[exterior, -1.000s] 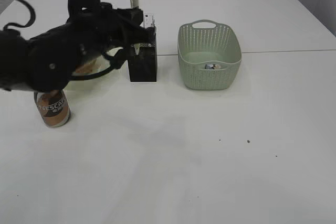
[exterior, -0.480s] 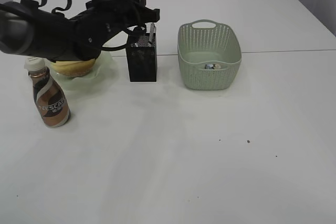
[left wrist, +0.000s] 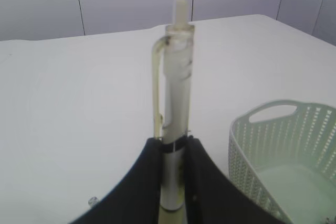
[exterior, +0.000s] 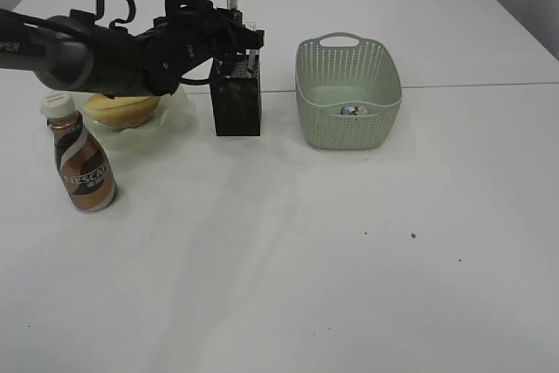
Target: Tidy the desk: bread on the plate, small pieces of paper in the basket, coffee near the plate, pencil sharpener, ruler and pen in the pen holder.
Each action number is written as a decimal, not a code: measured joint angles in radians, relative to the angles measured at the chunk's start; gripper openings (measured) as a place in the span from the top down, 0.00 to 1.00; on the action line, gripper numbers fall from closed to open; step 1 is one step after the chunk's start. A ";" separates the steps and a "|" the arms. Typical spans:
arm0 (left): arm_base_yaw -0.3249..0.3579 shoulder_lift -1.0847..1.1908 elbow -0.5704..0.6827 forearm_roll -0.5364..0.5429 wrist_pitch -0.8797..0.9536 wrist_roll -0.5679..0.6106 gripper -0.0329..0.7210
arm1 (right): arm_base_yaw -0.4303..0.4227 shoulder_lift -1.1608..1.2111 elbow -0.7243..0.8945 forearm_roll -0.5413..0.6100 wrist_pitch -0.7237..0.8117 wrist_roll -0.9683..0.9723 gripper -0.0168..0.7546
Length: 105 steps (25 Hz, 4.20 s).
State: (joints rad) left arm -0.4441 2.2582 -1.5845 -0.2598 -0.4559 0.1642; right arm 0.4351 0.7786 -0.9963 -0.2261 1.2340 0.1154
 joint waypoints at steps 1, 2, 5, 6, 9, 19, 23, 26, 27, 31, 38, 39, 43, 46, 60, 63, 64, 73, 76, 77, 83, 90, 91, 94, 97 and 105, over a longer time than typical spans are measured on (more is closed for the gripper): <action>0.000 0.008 -0.009 0.004 0.009 0.000 0.87 | 0.000 0.000 0.000 -0.002 0.000 0.000 0.60; 0.000 0.014 -0.013 0.006 0.016 0.000 0.87 | 0.000 0.000 0.000 -0.002 0.000 0.000 0.60; 0.000 0.028 -0.017 0.014 0.020 0.000 0.87 | 0.000 0.000 0.000 -0.004 -0.002 0.000 0.60; 0.000 0.033 -0.017 0.014 0.020 0.000 0.87 | 0.000 0.000 0.000 -0.005 -0.004 0.000 0.60; 0.000 0.044 -0.017 0.018 0.020 0.000 0.87 | 0.000 0.000 0.000 -0.010 -0.019 0.000 0.60; 0.000 0.061 -0.017 0.060 0.020 0.000 0.81 | 0.000 0.000 0.000 -0.010 -0.029 0.000 0.60; 0.000 0.061 -0.017 0.061 0.017 0.000 0.62 | 0.000 0.000 0.000 -0.012 -0.034 0.000 0.60; 0.000 0.061 -0.017 0.051 0.017 0.000 0.50 | 0.000 0.000 0.000 -0.011 -0.037 0.000 0.60; 0.000 0.061 -0.017 0.047 0.017 0.000 0.48 | 0.000 0.000 0.000 -0.011 -0.037 0.000 0.60; 0.000 0.051 -0.017 0.045 0.037 0.000 0.45 | 0.000 0.000 0.000 -0.011 -0.037 0.000 0.60; 0.004 -0.112 -0.017 0.045 0.329 0.042 0.45 | 0.000 0.000 0.000 -0.011 -0.037 0.000 0.60; 0.004 -0.145 -0.017 0.045 0.380 0.044 0.45 | 0.000 0.000 0.000 -0.011 -0.037 0.000 0.60; 0.013 -0.262 -0.017 0.045 0.625 0.048 0.45 | 0.000 0.000 0.000 -0.011 -0.023 0.004 0.60; 0.030 -0.343 -0.017 0.066 0.821 0.048 0.45 | 0.000 0.000 -0.008 -0.011 -0.003 0.034 0.60; 0.143 -0.546 -0.017 0.593 1.612 -0.389 0.45 | 0.000 0.000 -0.088 0.051 0.025 0.052 0.48; 0.143 -0.600 -0.017 0.606 1.640 -0.406 0.45 | 0.000 0.000 -0.088 0.074 0.027 0.054 0.48; 0.143 -0.624 -0.017 0.606 1.647 -0.411 0.45 | 0.000 0.000 -0.088 0.081 0.027 0.054 0.48; 0.143 -0.924 0.081 0.514 1.692 -0.453 0.46 | 0.000 0.000 -0.088 0.147 0.027 0.054 0.48; 0.143 -1.092 0.197 0.447 1.688 -0.456 0.49 | 0.000 0.000 -0.088 0.151 0.027 0.054 0.48; 0.143 -1.156 0.229 0.428 1.683 -0.456 0.49 | 0.000 0.000 -0.088 0.152 0.027 0.054 0.48; 0.143 -1.507 0.420 0.327 1.709 -0.395 0.51 | 0.000 -0.029 -0.085 0.154 0.027 0.053 0.48; 0.143 -1.847 0.627 0.253 1.721 -0.293 0.52 | 0.000 -0.278 0.027 0.150 0.029 0.011 0.48; 0.143 -1.888 0.652 0.243 1.721 -0.264 0.52 | 0.000 -0.321 0.051 0.150 0.031 0.003 0.48; 0.143 -2.026 0.753 0.219 1.723 -0.190 0.52 | 0.000 -0.460 0.124 0.150 0.033 -0.034 0.48; 0.143 -2.132 0.874 0.214 1.716 -0.171 0.52 | 0.000 -0.590 0.212 0.150 0.038 -0.055 0.48; 0.143 -2.246 1.035 0.209 1.599 -0.141 0.52 | 0.000 -0.796 0.442 0.152 -0.033 -0.109 0.48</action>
State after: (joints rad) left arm -0.3013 0.0122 -0.5499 -0.0510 1.1427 0.0235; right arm 0.4351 -0.0178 -0.5543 -0.0745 1.2008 0.0067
